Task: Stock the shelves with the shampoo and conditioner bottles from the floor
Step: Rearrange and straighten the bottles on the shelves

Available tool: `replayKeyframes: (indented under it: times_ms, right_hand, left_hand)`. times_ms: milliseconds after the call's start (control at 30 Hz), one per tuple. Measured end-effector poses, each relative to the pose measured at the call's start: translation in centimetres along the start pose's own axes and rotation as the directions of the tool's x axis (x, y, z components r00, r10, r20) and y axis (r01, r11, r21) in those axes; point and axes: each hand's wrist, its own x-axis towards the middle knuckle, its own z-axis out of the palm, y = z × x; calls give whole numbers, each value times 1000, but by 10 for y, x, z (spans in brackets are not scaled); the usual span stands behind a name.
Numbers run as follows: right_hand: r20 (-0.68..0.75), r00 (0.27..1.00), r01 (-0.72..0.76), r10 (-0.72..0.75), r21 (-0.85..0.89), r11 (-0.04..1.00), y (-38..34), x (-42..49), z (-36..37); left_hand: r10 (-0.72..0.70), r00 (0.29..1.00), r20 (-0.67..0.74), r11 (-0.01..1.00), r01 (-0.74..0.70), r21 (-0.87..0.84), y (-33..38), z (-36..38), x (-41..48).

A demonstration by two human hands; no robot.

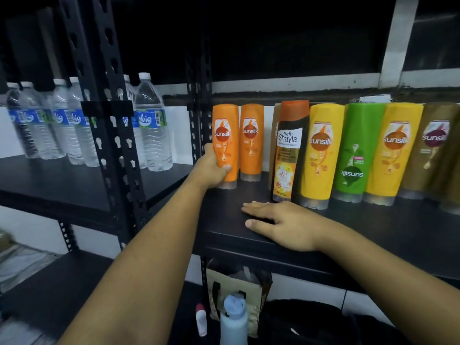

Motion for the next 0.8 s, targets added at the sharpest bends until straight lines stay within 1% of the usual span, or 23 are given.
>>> replayKeyframes:
  times_ms: [100, 233, 400, 700, 800]
  right_hand:
    - [-11, 1000, 2, -1, 33, 999, 3, 1, 0]
    - [-33, 999, -1, 4, 91, 996, 6, 1, 1]
    - [-10, 1000, 17, -16, 33, 999, 4, 0, 1]
    - [-13, 1000, 12, -12, 33, 999, 4, -1, 0]
    - [-59, 998, -1, 4, 46, 999, 2, -1, 1]
  left_hand:
    - [-7, 1000, -6, 1000, 7, -13, -3, 3, 7]
    - [4, 999, -53, 999, -7, -46, -9, 10, 11]
    - [17, 998, -66, 998, -21, -60, -13, 11, 14]
    - [12, 998, -55, 997, -16, -81, -17, 12, 14]
    - [-15, 1000, 3, 1000, 15, -15, -17, 11, 9]
